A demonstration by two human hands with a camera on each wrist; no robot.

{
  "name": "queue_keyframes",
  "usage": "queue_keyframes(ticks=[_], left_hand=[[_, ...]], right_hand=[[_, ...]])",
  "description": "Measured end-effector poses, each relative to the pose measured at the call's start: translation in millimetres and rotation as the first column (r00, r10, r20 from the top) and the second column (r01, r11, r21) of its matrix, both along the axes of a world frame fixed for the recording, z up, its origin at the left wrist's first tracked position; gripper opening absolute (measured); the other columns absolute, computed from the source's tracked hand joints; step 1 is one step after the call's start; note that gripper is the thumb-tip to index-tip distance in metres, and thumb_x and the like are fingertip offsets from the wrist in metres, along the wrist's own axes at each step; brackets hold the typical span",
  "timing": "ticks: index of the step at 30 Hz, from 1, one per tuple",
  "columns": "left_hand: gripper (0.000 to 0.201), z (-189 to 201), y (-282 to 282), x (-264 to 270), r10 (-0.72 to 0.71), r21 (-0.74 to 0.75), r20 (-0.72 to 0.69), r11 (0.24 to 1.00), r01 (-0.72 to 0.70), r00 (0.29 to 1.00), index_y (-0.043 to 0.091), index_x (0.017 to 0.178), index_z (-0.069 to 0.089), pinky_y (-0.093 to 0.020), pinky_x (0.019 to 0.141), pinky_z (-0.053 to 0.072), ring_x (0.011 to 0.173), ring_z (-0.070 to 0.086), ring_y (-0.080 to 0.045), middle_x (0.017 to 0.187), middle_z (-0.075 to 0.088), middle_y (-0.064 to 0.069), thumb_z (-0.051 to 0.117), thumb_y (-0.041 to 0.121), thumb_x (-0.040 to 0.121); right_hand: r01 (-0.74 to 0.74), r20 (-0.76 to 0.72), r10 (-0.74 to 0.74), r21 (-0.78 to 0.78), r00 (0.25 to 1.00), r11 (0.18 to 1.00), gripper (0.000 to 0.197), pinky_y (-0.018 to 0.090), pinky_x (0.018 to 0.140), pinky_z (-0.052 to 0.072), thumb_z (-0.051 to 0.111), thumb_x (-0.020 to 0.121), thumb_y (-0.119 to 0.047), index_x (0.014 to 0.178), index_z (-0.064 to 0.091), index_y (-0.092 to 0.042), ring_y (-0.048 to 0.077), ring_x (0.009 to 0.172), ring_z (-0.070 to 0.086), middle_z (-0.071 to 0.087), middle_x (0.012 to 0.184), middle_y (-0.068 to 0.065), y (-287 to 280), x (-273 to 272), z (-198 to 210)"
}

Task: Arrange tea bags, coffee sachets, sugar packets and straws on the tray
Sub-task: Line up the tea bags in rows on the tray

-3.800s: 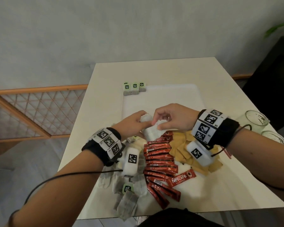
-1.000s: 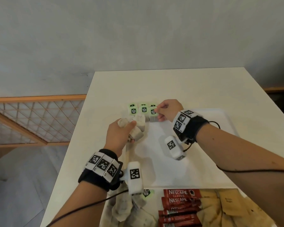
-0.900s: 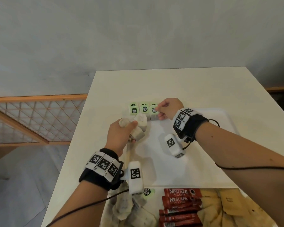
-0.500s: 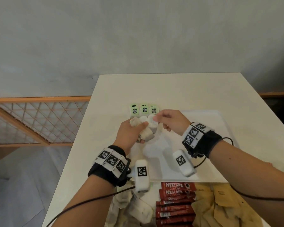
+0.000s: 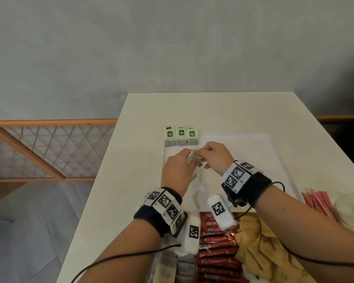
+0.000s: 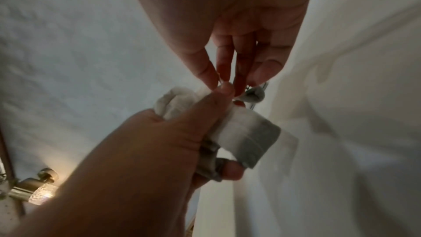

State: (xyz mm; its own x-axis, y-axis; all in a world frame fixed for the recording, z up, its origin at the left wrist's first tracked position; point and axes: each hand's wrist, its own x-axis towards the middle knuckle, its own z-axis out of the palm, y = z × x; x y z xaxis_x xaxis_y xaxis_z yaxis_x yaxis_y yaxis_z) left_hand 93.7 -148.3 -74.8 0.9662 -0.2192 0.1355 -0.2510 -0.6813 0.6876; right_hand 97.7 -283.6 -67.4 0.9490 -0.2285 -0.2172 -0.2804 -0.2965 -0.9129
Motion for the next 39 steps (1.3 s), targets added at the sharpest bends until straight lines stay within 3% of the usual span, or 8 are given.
queue_keyframes(ticks=[4,8,13,16,20,24,28,39], left_hand=[[0.016,-1,9,6,0.032,-0.024,-0.046,0.999,-0.033,0.998,0.021,0.104,0.068,-0.029,0.061,0.041,0.069,0.061,-0.021,0.073,0.062,0.006,0.063,0.03,0.091],[0.014,-5,25,18,0.022,-0.065,-0.117,0.997,-0.03,0.993,0.013,0.076,0.063,-0.035,0.058,0.051,0.058,0.061,-0.023,0.06,0.062,0.004,0.058,0.017,0.089],[0.017,1,38,29,-0.01,-0.132,-0.219,0.991,-0.02,0.976,0.001,0.082,0.067,-0.037,0.05,0.055,0.051,0.066,-0.03,0.067,0.07,-0.015,0.06,0.015,0.089],[0.019,0,50,40,0.04,-0.117,-0.263,0.99,-0.074,0.964,0.007,0.08,0.07,-0.025,0.046,0.05,0.045,0.064,-0.023,0.069,0.072,-0.01,0.057,0.018,0.09],[0.02,-6,66,53,0.104,-0.154,-0.31,0.975,-0.158,0.945,0.014,0.079,0.072,-0.031,0.051,0.053,0.046,0.062,-0.017,0.075,0.072,0.0,0.057,0.02,0.09],[0.019,-11,75,60,0.135,-0.218,-0.314,0.953,-0.21,0.94,0.013,0.078,0.071,-0.036,0.052,0.053,0.043,0.058,-0.013,0.076,0.072,-0.002,0.059,0.021,0.09],[0.017,-20,81,66,0.155,-0.339,-0.381,0.894,-0.294,0.911,0.006,0.094,0.063,-0.025,0.042,0.046,0.046,0.057,-0.012,0.083,0.074,-0.004,0.063,0.023,0.092],[0.023,-13,70,56,0.023,-0.53,-0.488,0.787,-0.317,0.872,0.003,0.09,0.071,-0.025,0.047,0.045,0.058,0.058,-0.018,0.08,0.072,-0.011,0.072,0.026,0.087]], right_hand=[[-0.064,0.003,0.064,0.076,0.998,0.995,0.028,0.031,0.067,0.054,0.062,0.091,-0.029,0.087,0.067,-0.003,0.018,0.079,0.065,0.072,0.091,0.008,8,-3,5],[-0.111,0.074,0.117,-0.086,0.99,0.99,0.01,0.029,0.066,0.048,0.067,0.088,-0.025,0.097,0.066,-0.022,0.014,0.075,0.06,0.067,0.094,-0.001,3,4,-4],[-0.22,0.049,0.233,-0.189,0.971,0.957,0.012,0.028,0.063,0.049,0.072,0.086,-0.017,0.081,0.066,-0.027,0.013,0.067,0.063,0.066,0.08,-0.004,3,23,-9],[-0.251,-0.039,0.249,-0.234,0.968,0.939,0.006,0.021,0.059,0.05,0.07,0.087,-0.017,0.085,0.065,-0.021,0.011,0.065,0.063,0.069,0.078,0.001,7,39,-16],[-0.214,-0.053,0.207,-0.256,0.977,0.943,0.009,0.012,0.052,0.045,0.072,0.086,-0.016,0.094,0.069,-0.013,0.007,0.058,0.061,0.069,0.074,0.001,16,64,-28],[-0.168,-0.012,0.173,-0.296,0.985,0.94,0.008,0.028,0.067,0.057,0.075,0.083,-0.017,0.085,0.068,-0.013,0.015,0.068,0.062,0.067,0.077,0.001,29,91,-29],[-0.121,0.018,0.134,-0.317,0.991,0.941,0.01,0.04,0.078,0.058,0.075,0.081,-0.017,0.077,0.066,-0.018,0.018,0.072,0.06,0.06,0.067,-0.007,35,111,-29],[-0.043,0.123,0.056,-0.103,0.991,0.994,0.013,0.031,0.063,0.052,0.069,0.086,-0.033,0.085,0.067,-0.02,0.014,0.064,0.061,0.068,0.077,0.001,25,84,-14]])
